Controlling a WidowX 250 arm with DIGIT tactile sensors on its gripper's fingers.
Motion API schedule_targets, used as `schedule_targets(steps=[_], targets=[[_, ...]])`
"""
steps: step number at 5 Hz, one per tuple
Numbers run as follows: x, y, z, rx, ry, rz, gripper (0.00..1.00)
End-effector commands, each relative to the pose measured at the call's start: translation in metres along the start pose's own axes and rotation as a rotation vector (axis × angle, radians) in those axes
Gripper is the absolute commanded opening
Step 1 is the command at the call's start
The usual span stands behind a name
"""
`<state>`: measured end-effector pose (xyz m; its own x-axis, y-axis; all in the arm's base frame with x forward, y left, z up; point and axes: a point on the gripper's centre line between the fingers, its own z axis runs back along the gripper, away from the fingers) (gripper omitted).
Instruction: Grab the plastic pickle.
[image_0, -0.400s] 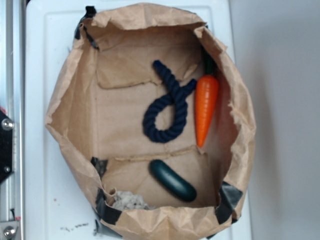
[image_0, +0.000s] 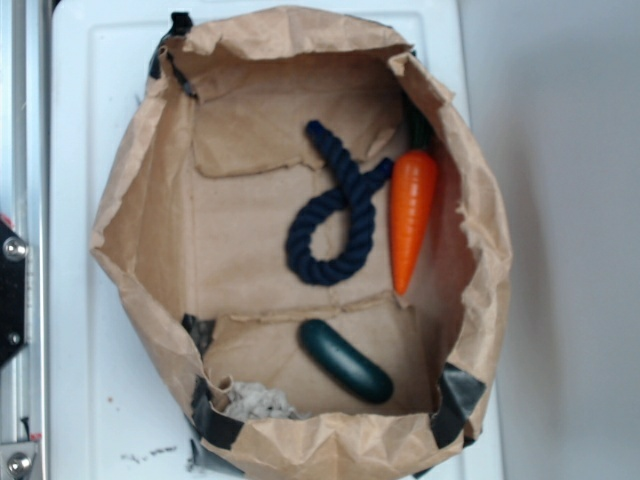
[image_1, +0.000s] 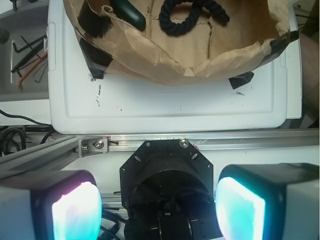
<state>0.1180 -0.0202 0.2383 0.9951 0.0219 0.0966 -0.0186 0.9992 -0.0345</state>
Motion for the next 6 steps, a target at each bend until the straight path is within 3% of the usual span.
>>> schedule_targets(steps=[1, 2, 3, 4, 5, 6], targets=[[0.081, -0.03, 0.005, -0.01, -0.011, 0.089, 1.0], [0.112, -0.013, -0.01, 0.019, -0.055, 0.103, 1.0], [0.121, 0.017, -0.027, 0.042, -0.136, -0.001, 1.0], [0.138, 0.035, -0.045, 0.026, -0.212, -0.07, 1.0], [0.156, 0.046, -0.057, 0.036, -0.227, -0.08, 1.0], [0.172, 0.033, -0.077, 0.05, -0.208, -0.158, 1.0]])
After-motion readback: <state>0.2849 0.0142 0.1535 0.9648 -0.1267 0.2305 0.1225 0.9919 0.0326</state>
